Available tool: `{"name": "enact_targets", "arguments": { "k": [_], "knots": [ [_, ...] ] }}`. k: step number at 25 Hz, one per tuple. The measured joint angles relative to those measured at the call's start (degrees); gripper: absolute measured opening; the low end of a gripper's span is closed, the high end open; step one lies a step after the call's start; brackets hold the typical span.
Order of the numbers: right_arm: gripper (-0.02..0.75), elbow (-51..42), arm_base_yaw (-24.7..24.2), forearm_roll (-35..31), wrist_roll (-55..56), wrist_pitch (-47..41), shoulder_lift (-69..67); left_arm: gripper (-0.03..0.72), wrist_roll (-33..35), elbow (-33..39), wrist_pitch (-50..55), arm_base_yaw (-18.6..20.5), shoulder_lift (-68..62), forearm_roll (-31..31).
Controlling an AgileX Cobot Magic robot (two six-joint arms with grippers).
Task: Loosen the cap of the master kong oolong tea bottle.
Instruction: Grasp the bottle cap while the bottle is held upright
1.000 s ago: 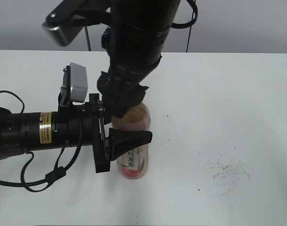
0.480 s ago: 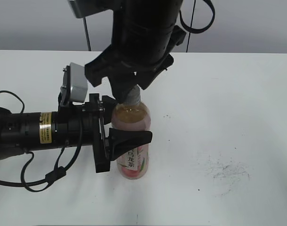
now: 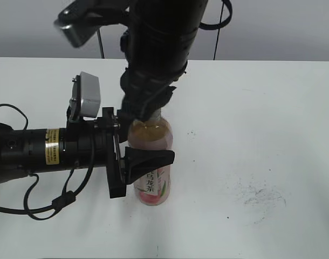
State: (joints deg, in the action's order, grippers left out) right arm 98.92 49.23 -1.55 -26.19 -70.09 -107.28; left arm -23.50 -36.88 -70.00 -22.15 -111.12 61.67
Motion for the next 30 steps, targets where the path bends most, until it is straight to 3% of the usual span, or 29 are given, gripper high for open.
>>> {"name": "enact_targets", "arguments": {
  "k": [11,20,25,30],
  "knots": [
    [0.274,0.07,0.00,-1.28,-66.89,-0.40,0.00,0.447,0.00,0.00,0.00,0.00,0.00,0.00],
    [0.274,0.07,0.48,-0.57,-110.87,-0.63,0.00,0.447,-0.05,0.00,0.11,0.00,0.00,-0.18],
    [0.274,0.07,0.74,-0.03,-124.22,-0.63,0.06,0.447,-0.16,0.00,0.11,0.00,0.00,-0.18],
    [0.274,-0.10,0.85,0.02,-126.88,-0.68,0.49,0.447,-0.12,0.00,-0.03,0.00,0.00,0.08]
  ]
}}
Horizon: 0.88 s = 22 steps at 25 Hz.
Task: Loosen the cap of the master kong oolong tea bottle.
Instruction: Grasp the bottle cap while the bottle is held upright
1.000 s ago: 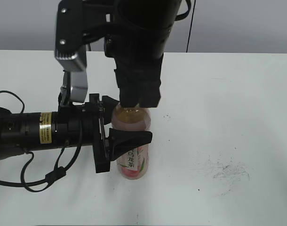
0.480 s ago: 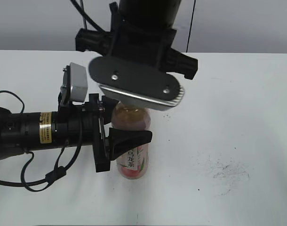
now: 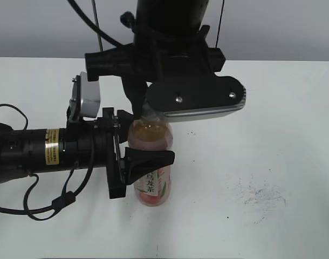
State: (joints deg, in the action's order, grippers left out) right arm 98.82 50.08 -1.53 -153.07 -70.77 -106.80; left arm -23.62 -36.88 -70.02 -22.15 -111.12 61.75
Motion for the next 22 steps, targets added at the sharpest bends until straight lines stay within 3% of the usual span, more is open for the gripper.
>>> {"name": "enact_targets", "arguments": {
  "k": [8,13,15,22],
  "knots": [
    [0.274,-0.19,0.00,-0.49,4.67,-0.52,0.73,0.447,-0.11,0.00,-0.96,0.00,0.00,0.69],
    [0.276,-0.19,0.00,-1.04,17.29,-0.91,0.73,0.447,-0.11,0.00,-0.96,0.00,0.00,1.17],
    [0.309,-0.19,0.00,-1.30,25.58,-0.81,0.73,0.447,-0.11,0.00,-0.72,0.00,0.00,1.23],
    [0.538,0.07,0.00,-2.57,62.49,0.63,2.05,0.447,-0.11,0.00,-0.26,-0.05,0.00,1.23]
  ]
}}
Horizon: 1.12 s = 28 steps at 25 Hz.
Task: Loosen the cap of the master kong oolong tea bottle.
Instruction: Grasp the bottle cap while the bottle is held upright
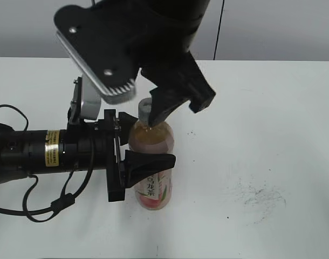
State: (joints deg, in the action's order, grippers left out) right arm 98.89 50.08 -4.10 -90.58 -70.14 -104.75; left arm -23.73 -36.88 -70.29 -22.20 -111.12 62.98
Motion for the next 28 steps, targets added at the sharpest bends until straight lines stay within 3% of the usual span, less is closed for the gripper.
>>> {"name": "enact_targets", "arguments": {
  "k": [8,15,19,28],
  "knots": [
    [0.567,0.00,0.00,-0.02,50.28,0.00,-1.21,0.447,0.00,0.00,0.00,0.00,0.00,0.00],
    [0.552,0.00,0.00,2.49,79.55,0.00,-1.68,0.447,0.00,0.00,0.00,0.00,0.00,0.00],
    [0.536,0.00,-0.18,4.10,85.81,0.00,-1.68,0.447,0.00,0.00,0.00,0.00,0.00,0.00],
    [0.470,-0.92,-0.25,3.49,87.00,0.00,-1.68,0.447,0.00,0.00,0.00,0.00,0.00,0.00]
  ]
}}
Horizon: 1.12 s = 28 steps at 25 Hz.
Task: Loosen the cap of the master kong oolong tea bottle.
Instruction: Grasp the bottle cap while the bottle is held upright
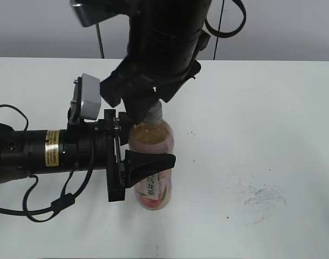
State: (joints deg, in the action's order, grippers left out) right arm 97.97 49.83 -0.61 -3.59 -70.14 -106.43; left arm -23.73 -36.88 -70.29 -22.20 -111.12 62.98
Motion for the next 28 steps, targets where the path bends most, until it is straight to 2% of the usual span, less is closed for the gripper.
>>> {"name": "enact_targets", "arguments": {
  "k": [8,12,19,21,24,28],
  "knots": [
    [0.373,-1.41,0.00,-0.49,-0.06,0.06,0.00,0.447,0.00,0.00,0.00,0.00,0.00,0.00],
    [0.276,-2.02,0.00,-0.74,-1.85,0.06,0.00,0.447,-0.01,0.00,0.00,0.00,0.00,-0.06],
    [0.279,-2.02,0.00,-0.87,-5.53,0.06,0.00,0.447,-0.06,0.00,0.00,0.00,0.00,-0.10],
    [0.314,-2.02,0.00,-0.87,-6.16,0.06,0.00,0.447,-0.06,0.00,0.00,0.00,0.00,-0.10],
    [0.405,-2.02,0.00,-0.81,-6.36,0.06,0.00,0.447,-0.06,0.00,0.00,0.00,0.00,-0.10],
    [0.436,-2.02,0.00,-0.81,-6.36,0.06,0.00,0.447,-0.06,0.00,0.00,0.00,0.00,-0.10]
  ]
}}
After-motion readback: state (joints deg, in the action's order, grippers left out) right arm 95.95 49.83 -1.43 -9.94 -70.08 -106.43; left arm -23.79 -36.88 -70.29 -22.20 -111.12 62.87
